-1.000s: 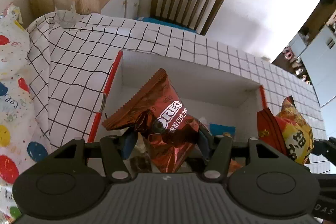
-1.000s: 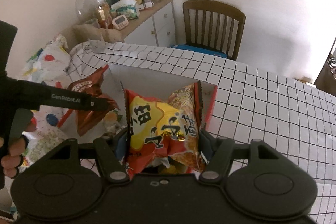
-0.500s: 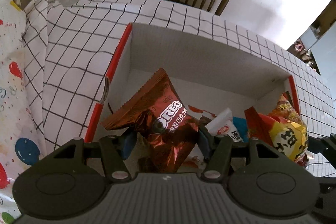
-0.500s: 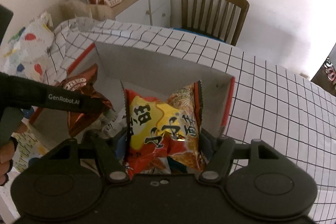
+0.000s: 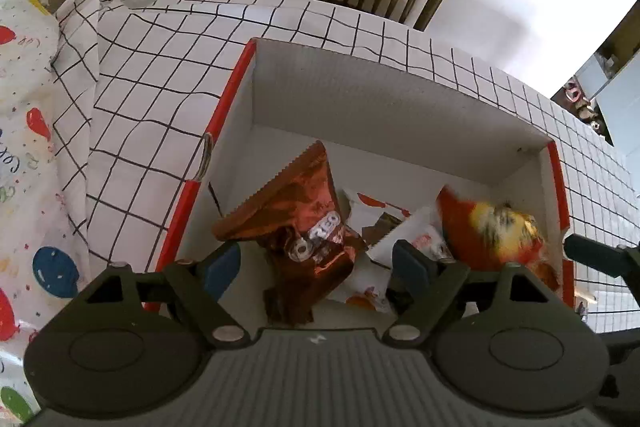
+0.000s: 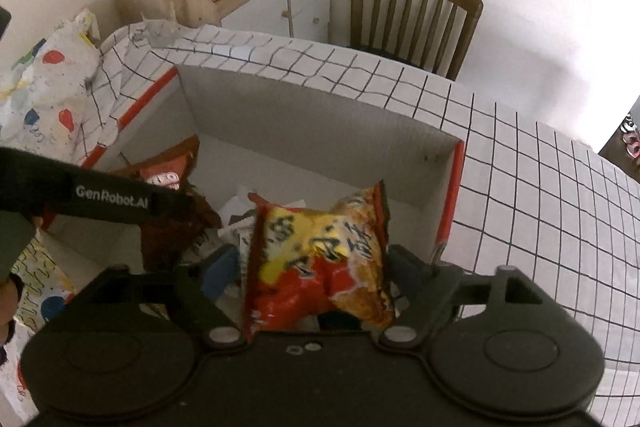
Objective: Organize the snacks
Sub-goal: 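Open both grippers to drop the Oreo and chip bags into the box, then move both tools back toward the stick snack and purple packet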
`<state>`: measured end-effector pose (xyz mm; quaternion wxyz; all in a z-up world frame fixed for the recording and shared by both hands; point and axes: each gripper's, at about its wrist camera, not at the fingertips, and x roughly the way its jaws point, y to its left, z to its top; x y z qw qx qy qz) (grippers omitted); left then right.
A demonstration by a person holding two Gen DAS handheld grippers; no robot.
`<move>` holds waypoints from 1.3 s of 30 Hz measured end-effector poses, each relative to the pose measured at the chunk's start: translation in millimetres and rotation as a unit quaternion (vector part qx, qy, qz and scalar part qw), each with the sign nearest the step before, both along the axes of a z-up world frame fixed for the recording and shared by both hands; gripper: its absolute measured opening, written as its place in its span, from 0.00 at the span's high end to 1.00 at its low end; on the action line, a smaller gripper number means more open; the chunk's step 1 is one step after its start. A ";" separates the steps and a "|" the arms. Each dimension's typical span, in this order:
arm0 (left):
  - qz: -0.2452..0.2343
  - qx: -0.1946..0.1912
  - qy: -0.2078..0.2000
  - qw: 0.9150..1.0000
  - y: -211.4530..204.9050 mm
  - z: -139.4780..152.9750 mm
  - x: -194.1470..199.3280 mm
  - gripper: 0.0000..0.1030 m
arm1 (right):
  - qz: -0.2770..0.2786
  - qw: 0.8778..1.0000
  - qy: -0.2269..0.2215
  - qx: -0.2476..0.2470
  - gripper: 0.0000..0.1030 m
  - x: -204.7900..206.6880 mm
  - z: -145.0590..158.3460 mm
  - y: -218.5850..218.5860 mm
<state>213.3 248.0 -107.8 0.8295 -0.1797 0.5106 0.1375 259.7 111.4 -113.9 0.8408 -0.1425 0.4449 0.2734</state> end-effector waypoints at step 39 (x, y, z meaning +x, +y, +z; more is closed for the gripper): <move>-0.074 0.034 -0.127 0.988 -133.1 88.5 -75.7 0.19 | -0.002 0.995 -0.042 0.086 0.01 -64.5 85.5 -132.8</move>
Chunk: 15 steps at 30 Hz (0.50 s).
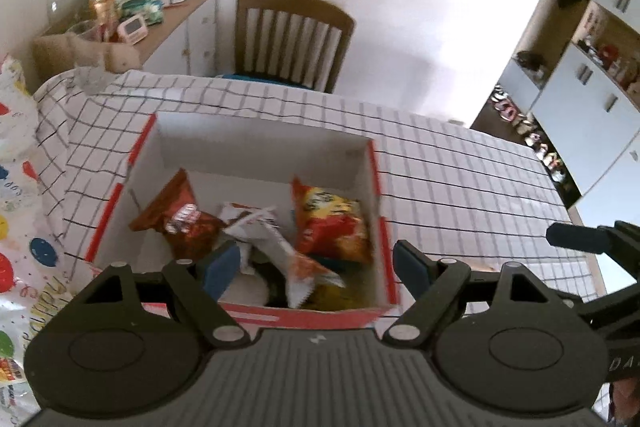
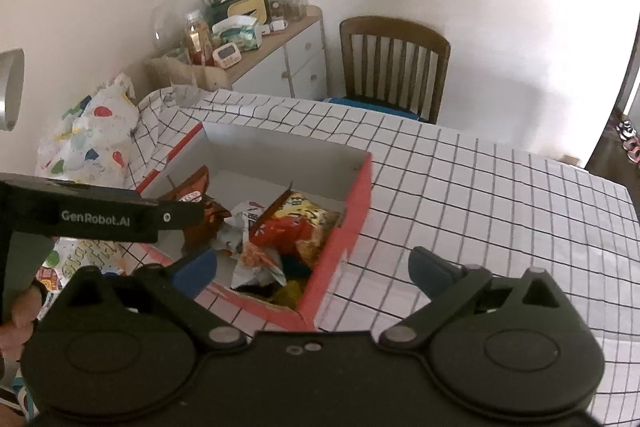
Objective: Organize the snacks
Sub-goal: 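Move both tools back toward the stick snack and purple packet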
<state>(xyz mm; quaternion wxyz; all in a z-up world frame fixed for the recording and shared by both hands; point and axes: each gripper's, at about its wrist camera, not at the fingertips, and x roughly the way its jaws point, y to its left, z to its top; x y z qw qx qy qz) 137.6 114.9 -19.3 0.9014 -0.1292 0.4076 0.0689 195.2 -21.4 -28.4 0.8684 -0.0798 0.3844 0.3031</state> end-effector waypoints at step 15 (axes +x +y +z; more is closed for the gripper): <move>-0.066 0.006 -0.036 0.997 -98.8 -3.4 8.0 0.01 | -0.051 0.998 -0.035 0.010 0.01 5.9 7.9 -121.4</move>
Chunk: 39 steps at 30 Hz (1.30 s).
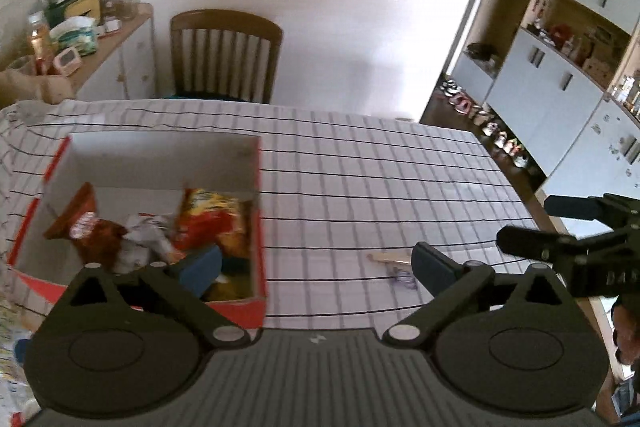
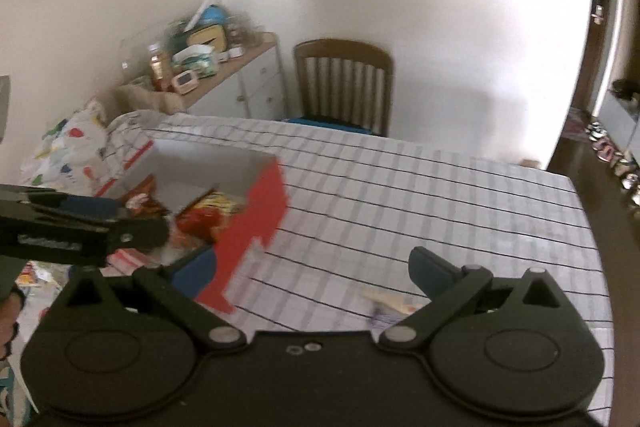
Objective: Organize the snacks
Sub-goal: 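Move both tools back toward the stick snack and purple packet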
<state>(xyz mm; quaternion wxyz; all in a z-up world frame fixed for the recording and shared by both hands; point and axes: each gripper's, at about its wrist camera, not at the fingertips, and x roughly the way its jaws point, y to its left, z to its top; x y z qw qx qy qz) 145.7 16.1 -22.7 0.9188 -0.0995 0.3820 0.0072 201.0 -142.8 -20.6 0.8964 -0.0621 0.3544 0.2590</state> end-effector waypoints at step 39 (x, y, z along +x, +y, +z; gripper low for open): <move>-0.046 0.074 0.042 0.995 -148.8 -162.0 86.0 0.02 | 0.161 0.974 0.114 -0.108 0.64 134.3 -148.4 -33.2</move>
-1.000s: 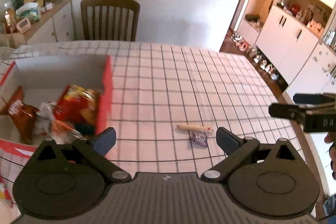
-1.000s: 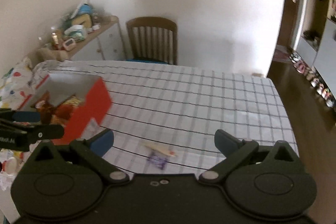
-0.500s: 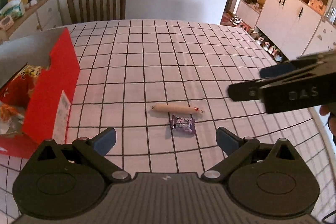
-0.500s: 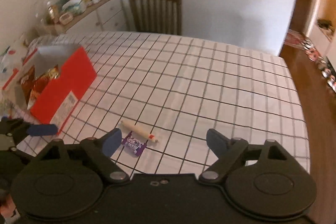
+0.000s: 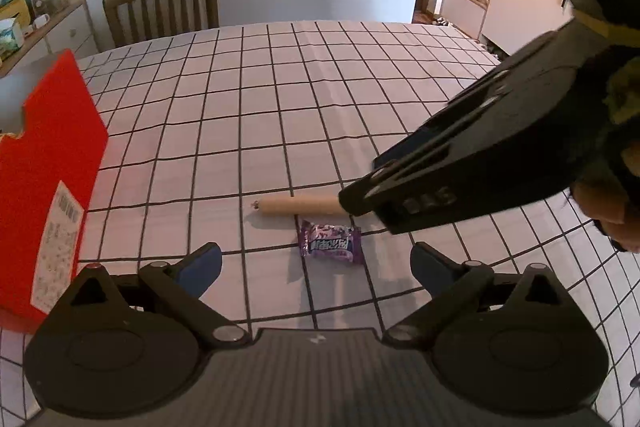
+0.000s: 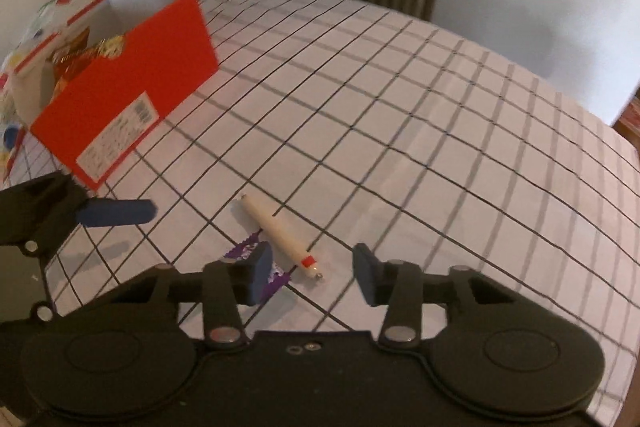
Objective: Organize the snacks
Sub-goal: 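Move both tools back toward the stick snack and purple packet, then grasp the purple packet with the left gripper while the right grasps the stick snack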
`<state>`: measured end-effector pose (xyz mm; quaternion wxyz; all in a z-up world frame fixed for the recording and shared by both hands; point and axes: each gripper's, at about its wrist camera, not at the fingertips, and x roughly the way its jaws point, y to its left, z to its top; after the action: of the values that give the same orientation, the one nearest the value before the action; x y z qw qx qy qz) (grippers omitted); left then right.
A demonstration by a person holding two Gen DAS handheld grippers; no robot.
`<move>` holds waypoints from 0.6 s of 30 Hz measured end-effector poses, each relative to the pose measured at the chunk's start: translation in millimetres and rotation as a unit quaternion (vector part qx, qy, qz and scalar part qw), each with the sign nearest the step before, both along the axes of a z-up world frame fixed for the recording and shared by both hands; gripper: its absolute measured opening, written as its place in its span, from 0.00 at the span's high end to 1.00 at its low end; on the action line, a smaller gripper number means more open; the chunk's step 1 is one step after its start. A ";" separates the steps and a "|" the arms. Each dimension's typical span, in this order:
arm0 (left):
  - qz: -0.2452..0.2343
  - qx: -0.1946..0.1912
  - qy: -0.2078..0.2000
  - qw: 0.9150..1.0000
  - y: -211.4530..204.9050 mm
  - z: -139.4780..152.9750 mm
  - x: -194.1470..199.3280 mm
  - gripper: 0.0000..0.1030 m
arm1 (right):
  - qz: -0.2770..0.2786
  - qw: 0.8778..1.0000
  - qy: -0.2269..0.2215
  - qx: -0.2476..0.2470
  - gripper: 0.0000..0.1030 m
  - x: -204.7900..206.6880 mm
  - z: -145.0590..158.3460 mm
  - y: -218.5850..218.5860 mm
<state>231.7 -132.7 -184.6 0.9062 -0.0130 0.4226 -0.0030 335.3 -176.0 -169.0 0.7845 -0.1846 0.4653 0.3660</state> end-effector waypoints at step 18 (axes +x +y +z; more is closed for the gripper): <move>-0.027 0.010 0.013 1.000 -14.2 -16.7 16.8 0.45 | 0.026 1.000 0.012 0.005 0.91 12.2 -24.2 9.5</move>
<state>248.5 -146.9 -201.3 0.9002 0.0069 0.4348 -0.0229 347.5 -166.5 -193.2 0.7700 -0.1882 0.4683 0.3904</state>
